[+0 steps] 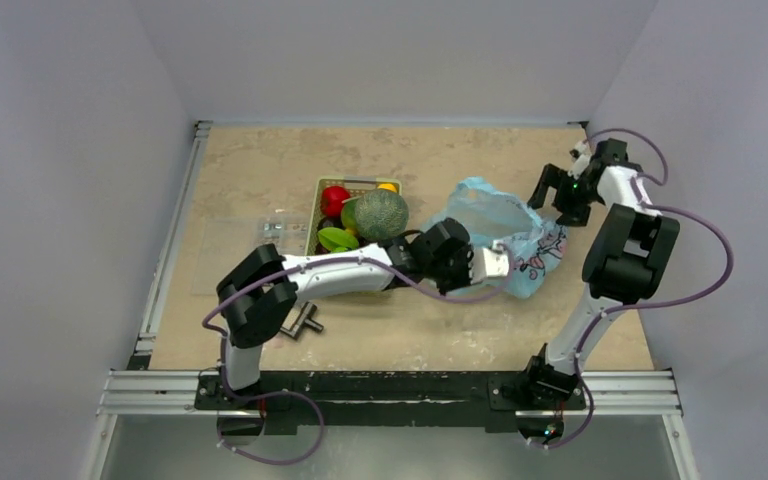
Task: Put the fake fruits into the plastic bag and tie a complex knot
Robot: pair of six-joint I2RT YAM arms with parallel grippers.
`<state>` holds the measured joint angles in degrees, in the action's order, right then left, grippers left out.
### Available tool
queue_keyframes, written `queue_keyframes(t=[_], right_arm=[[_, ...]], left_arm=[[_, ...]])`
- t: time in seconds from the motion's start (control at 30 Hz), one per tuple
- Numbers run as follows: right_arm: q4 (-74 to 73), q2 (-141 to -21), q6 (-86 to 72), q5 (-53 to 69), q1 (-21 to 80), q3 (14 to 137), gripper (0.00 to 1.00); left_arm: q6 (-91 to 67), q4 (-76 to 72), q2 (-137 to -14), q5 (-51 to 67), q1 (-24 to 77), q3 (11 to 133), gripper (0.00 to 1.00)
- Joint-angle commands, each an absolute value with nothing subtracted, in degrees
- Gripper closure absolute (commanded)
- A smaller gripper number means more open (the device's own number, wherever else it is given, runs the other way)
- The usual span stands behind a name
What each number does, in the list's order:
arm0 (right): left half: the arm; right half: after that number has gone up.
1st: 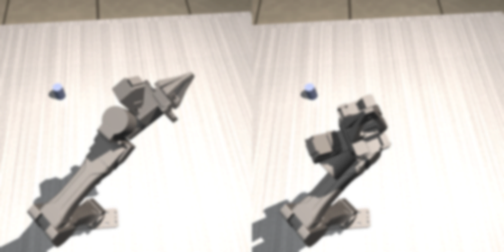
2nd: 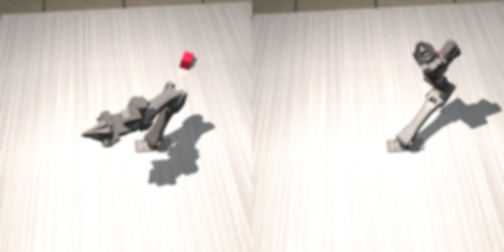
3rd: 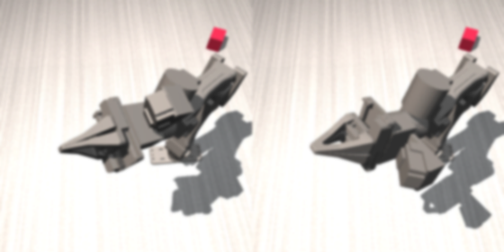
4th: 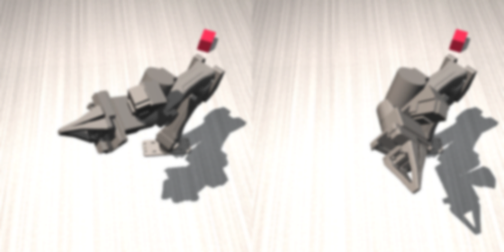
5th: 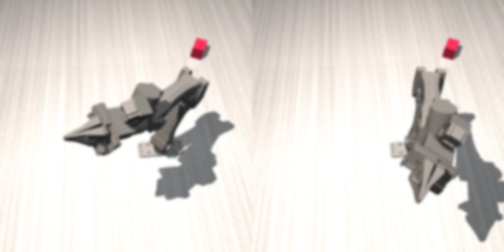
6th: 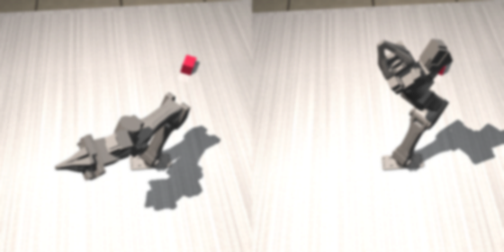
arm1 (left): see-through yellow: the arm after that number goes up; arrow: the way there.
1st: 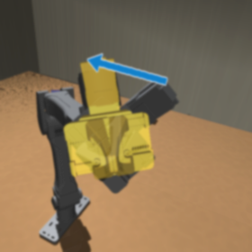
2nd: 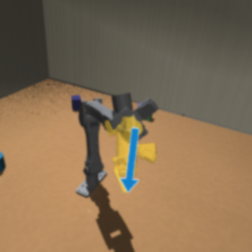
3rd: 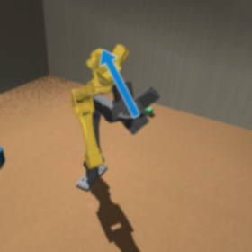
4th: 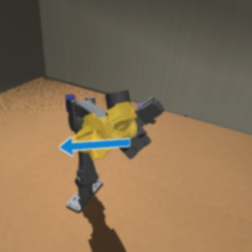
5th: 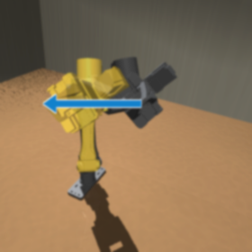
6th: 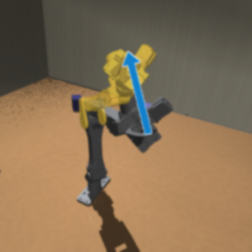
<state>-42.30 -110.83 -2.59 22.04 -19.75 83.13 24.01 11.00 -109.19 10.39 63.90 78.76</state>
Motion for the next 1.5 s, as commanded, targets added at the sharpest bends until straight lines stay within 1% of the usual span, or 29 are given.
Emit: queue_keyframes(t=[0.0, 0.13, 0.23, 0.4, 0.5, 0.57, 0.67, 0.8, 0.9, 1.1, 1.13, 1.17, 1.2, 1.23, 1.27, 1.3, 1.33, 1.47], right_arm=[[-46.8, -106.9, -0.4, 27.8, -21.9, 95.6, 0.02], [-55.3, -105.9, 5.4, 29.2, -25.2, 106.4, 0.01], [-59.7, -102.5, 9.2, 30.0, -28.1, 107.4, 0.01], [-70.4, -98.4, 20.2, 33.6, -32.6, 108.4, 0.01], [-76.3, -94.1, 27.4, 35.8, -32.7, 101.8, 0.01], [-75.4, -91.0, 27.9, 39.4, -32.4, 95.0, 0.01], [-71.7, -88.5, 25.9, 41.5, -28.6, 87.1, 0.01], [-60.4, -86.8, 20.0, 40.6, -22.0, 78.6, 0.01], [-55.1, -88.5, 17.2, 39.9, -18.4, 78.3, 0.01], [-48.8, -93.4, 13.3, 40.3, -15.5, 80.1, 0.01], [-48.0, -94.3, 13.1, 40.1, -15.3, 80.1, 0.05], [-47.6, -95.2, 13.2, 40.3, -15.3, 80.2, 0.12], [-47.2, -95.9, 13.3, 40.7, -15.4, 80.3, 0.24], [-47.0, -96.4, 13.7, 40.5, -15.5, 80.3, 0.41], [-47.1, -96.5, 14.4, 40.3, -15.9, 80.4, 0.54], [-47.5, -96.4, 15.2, 40.6, -16.6, 80.5, 0.8], [-48.6, -96.2, 16.2, 40.9, -17.7, 81.0, 0.99], [-54.8, -94.5, 20.4, 43.5, -26.9, 84.2, 1.0]], left_arm=[[-5.1, 10.9, -105.3, 25.6, 56.0, 86.2, 1.0], [-22.6, 4.2, -106.6, 32.4, 51.0, 88.2, 1.0], [-33.8, -2.5, -108.5, 32.9, 48.0, 88.5, 1.0], [-37.9, -6.2, -110.0, 34.2, 46.5, 88.6, 1.0], [-38.2, -6.7, -111.0, 34.8, 46.4, 89.1, 1.0], [-38.5, -7.1, -111.5, 35.1, 46.4, 89.3, 1.0], [-38.8, -7.8, -112.0, 35.7, 46.4, 89.4, 1.0], [-38.4, -7.9, -111.7, 36.9, 46.4, 89.3, 1.0], [-37.9, -7.9, -111.2, 37.4, 46.4, 88.7, 1.0], [-37.8, -8.8, -111.0, 38.0, 46.4, 88.1, 1.0], [-38.0, -9.1, -111.2, 38.2, 46.4, 88.1, 1.0], [-37.9, -9.1, -111.1, 38.4, 46.5, 88.1, 1.0], [-37.7, -9.1, -111.0, 38.7, 46.4, 88.2, 1.0], [-37.1, -8.7, -110.8, 38.8, 46.3, 88.2, 1.0], [-36.5, -8.2, -110.4, 39.0, 46.2, 88.2, 1.0], [-36.1, -7.7, -110.2, 39.2, 46.0, 88.0, 1.0], [-35.6, -7.0, -109.9, 39.3, 45.7, 87.8, 1.0], [-33.3, -5.1, -108.0, 38.2, 42.9, 85.8, 1.0]])
